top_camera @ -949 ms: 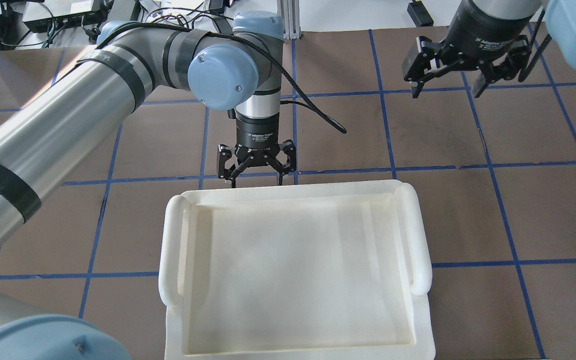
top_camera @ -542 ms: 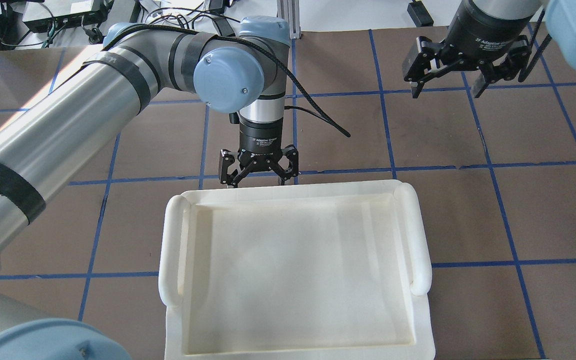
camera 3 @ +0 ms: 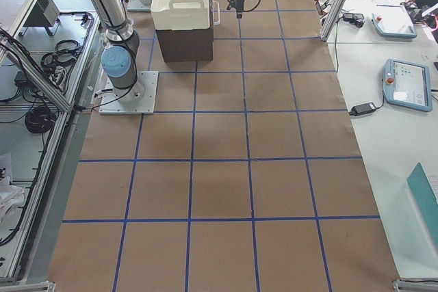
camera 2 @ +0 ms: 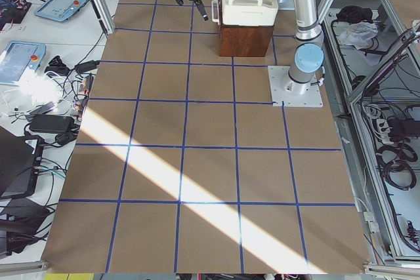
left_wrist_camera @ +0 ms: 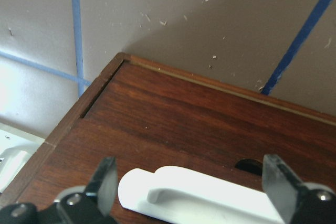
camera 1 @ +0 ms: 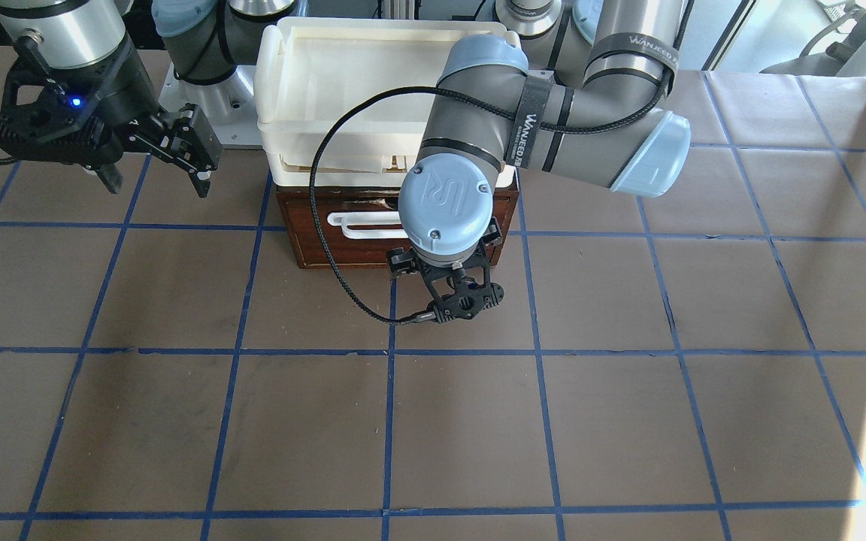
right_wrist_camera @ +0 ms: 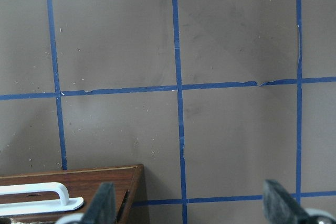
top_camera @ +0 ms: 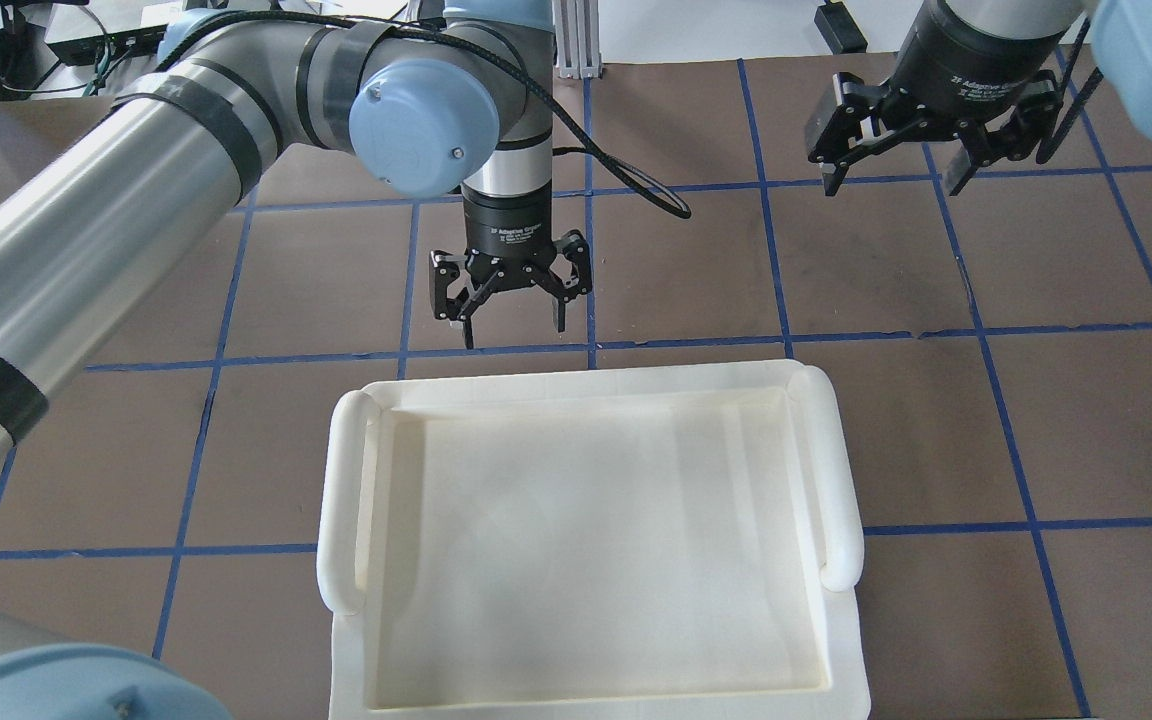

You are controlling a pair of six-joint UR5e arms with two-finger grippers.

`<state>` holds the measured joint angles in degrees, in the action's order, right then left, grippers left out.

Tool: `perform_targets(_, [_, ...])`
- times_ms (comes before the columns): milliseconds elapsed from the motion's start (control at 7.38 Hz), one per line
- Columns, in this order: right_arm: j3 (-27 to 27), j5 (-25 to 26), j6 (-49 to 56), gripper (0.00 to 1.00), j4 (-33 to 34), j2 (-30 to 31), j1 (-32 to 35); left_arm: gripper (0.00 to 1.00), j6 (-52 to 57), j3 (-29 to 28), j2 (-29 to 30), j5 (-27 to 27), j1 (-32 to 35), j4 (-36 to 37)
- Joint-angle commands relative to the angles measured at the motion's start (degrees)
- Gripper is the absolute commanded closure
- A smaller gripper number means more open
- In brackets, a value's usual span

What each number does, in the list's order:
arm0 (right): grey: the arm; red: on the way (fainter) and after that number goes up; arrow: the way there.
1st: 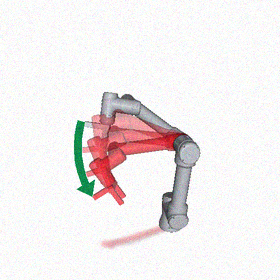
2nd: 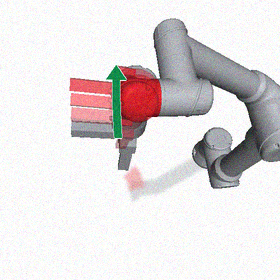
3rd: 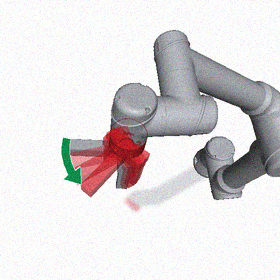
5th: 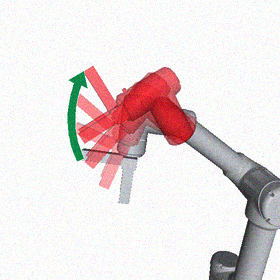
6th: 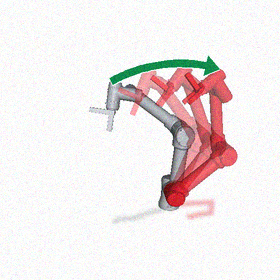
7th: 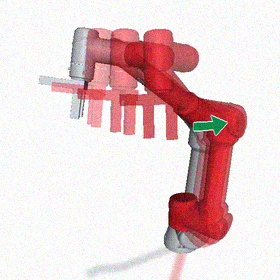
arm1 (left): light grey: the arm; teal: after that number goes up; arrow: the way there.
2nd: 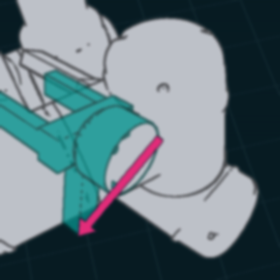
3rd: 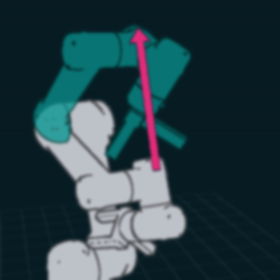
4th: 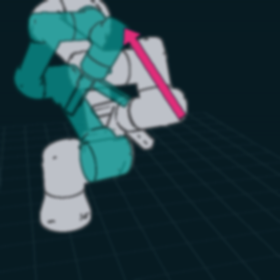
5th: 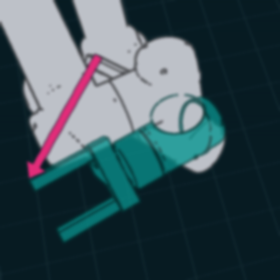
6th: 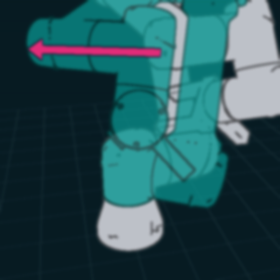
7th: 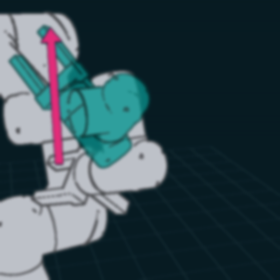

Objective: Put scissors in drawer and close it

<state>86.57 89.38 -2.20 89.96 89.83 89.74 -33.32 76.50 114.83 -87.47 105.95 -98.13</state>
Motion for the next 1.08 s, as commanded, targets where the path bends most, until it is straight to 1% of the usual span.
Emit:
perform_targets(0, [0.0,0.0,0.0,0.00,0.0,0.0,0.0,0.00,10.2,-4.3,-2.2,-0.2,-6.7,4.2])
perform_targets(136, [0.0,-0.1,0.0,0.00,-0.3,0.0,0.0,0.00,15.1,-4.3,-3.6,-0.2,-10.3,7.6])
perform_targets(271, [0.0,-0.1,0.0,0.00,-0.3,0.0,0.0,0.00,21.1,-4.3,-5.2,-0.3,-13.5,8.2])
perform_targets(407, [0.0,0.0,0.0,0.00,-0.1,-0.1,0.0,0.00,26.6,-4.2,-6.7,-0.9,-14.7,8.0])
perform_targets(542, [0.0,-0.1,0.0,0.00,-0.3,0.0,0.0,0.00,29.1,-4.0,-8.4,-6.7,-15.0,8.0])
perform_targets(678, [0.0,-0.1,0.0,0.00,-0.2,0.0,0.0,0.00,32.2,-3.4,-10.0,-8.1,-15.2,8.0])
perform_targets(814, [0.0,-0.1,0.1,0.00,-0.1,0.0,0.0,0.00,32.4,-3.1,-11.5,-8.1,-15.5,7.7])
perform_targets(949, [0.0,-0.1,0.1,0.00,0.0,0.0,0.0,0.00,32.5,-2.9,-12.9,-7.2,-15.7,5.9])
